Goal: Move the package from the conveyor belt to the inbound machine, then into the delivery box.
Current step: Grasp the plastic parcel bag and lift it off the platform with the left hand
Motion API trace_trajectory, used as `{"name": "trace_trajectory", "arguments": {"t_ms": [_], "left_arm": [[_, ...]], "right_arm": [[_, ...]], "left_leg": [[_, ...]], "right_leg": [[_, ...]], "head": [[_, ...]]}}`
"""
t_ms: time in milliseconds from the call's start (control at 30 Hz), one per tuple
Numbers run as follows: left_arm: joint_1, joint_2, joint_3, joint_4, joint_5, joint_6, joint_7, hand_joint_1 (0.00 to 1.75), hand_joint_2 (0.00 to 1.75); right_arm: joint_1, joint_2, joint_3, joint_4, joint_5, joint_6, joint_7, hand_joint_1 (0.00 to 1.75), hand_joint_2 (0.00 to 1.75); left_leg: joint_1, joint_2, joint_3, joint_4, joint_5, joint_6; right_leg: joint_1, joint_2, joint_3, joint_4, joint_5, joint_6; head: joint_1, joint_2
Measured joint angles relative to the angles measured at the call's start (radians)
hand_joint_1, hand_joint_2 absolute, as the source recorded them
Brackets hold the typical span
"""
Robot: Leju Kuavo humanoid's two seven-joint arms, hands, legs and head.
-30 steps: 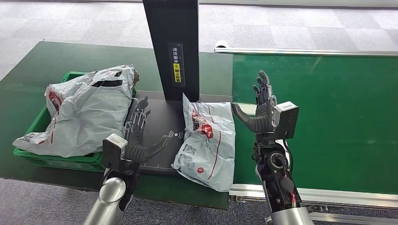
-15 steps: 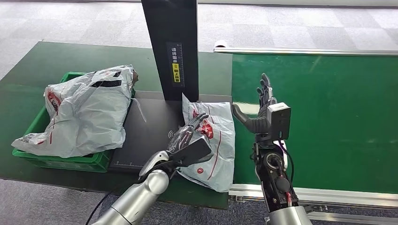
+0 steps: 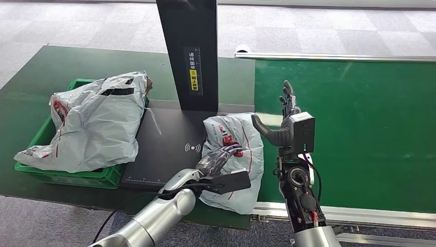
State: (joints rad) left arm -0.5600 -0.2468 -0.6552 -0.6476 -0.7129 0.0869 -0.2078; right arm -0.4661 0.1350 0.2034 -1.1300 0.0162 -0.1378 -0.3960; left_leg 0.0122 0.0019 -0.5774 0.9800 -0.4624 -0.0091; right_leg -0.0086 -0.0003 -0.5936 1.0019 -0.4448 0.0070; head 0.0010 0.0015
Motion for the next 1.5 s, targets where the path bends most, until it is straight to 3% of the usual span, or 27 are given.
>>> {"name": "trace_trajectory", "arguments": {"t_ms": [433, 500, 633, 767, 867, 1200, 1333, 1500], "left_arm": [[0.041, 0.014, 0.071, -0.044, 0.070, 0.133, -0.070, 1.75, 1.75], [0.061, 0.020, 0.089, -0.071, 0.067, 0.207, -0.093, 1.75, 1.75], [0.103, 0.036, 0.132, -0.152, 0.053, 0.440, -0.171, 1.75, 1.75], [0.165, 0.049, 0.206, -0.311, 0.077, 0.591, -0.378, 1.75, 1.75], [0.211, 0.048, 0.271, -0.474, 0.059, 0.607, -0.472, 1.75, 1.75], [0.311, 0.041, 0.329, -1.005, -0.071, 0.609, -0.488, 1.75, 1.75], [0.330, 0.038, 0.353, -1.114, -0.178, 0.609, -0.489, 1.75, 1.75], [0.334, 0.039, 0.431, -1.153, -0.224, 0.609, -0.488, 1.75, 1.75]], "right_arm": [[0.001, -0.002, 0.000, -0.001, -0.003, 0.005, 0.002, 0.00, 1.75], [0.003, -0.004, 0.000, -0.001, -0.008, 0.005, -0.001, 0.00, 1.75], [0.015, -0.007, 0.000, -0.010, -0.015, 0.004, -0.009, 0.00, 1.75], [0.021, -0.009, 0.000, -0.014, -0.024, 0.004, -0.019, 0.00, 1.75], [0.019, -0.010, 0.000, -0.013, -0.030, 0.004, -0.026, 0.00, 1.75], [0.010, -0.018, 0.001, -0.013, -0.042, 0.007, -0.031, 0.00, 1.75], [0.011, -0.024, 0.001, -0.013, -0.043, 0.012, -0.034, 0.00, 1.75], [0.029, -0.029, 0.001, -0.019, -0.042, 0.019, -0.039, 0.00, 1.75]], "left_leg": [[0.000, 0.000, 0.001, 0.000, 0.000, 0.000], [0.000, 0.001, 0.001, 0.000, 0.000, 0.000], [0.000, 0.002, 0.000, 0.000, 0.000, 0.000], [0.000, 0.002, -0.001, 0.000, 0.000, 0.000], [0.000, 0.002, -0.002, 0.000, 0.000, 0.000], [0.000, 0.001, -0.002, 0.000, 0.000, 0.000], [0.000, 0.001, -0.002, 0.000, 0.000, 0.000], [0.000, 0.001, -0.001, 0.000, 0.000, 0.000]], "right_leg": [[0.000, 0.000, 0.000, 0.000, 0.000, 0.000], [0.000, 0.000, 0.000, 0.000, 0.000, 0.000], [0.000, 0.000, -0.001, 0.000, 0.000, 0.000], [0.000, 0.000, -0.002, 0.000, 0.000, 0.000], [0.000, 0.000, -0.002, 0.000, 0.000, 0.000], [0.000, 0.000, -0.002, 0.000, 0.000, 0.000], [0.000, 0.000, -0.002, 0.000, 0.000, 0.000], [0.000, 0.000, -0.002, 0.000, 0.000, 0.000]], "head": [[0.000, 0.000], [0.000, 0.000], [0.000, 0.000], [0.000, 0.000], [0.000, 0.000], [0.000, 0.000], [0.000, 0.000], [0.000, 0.000]]}}
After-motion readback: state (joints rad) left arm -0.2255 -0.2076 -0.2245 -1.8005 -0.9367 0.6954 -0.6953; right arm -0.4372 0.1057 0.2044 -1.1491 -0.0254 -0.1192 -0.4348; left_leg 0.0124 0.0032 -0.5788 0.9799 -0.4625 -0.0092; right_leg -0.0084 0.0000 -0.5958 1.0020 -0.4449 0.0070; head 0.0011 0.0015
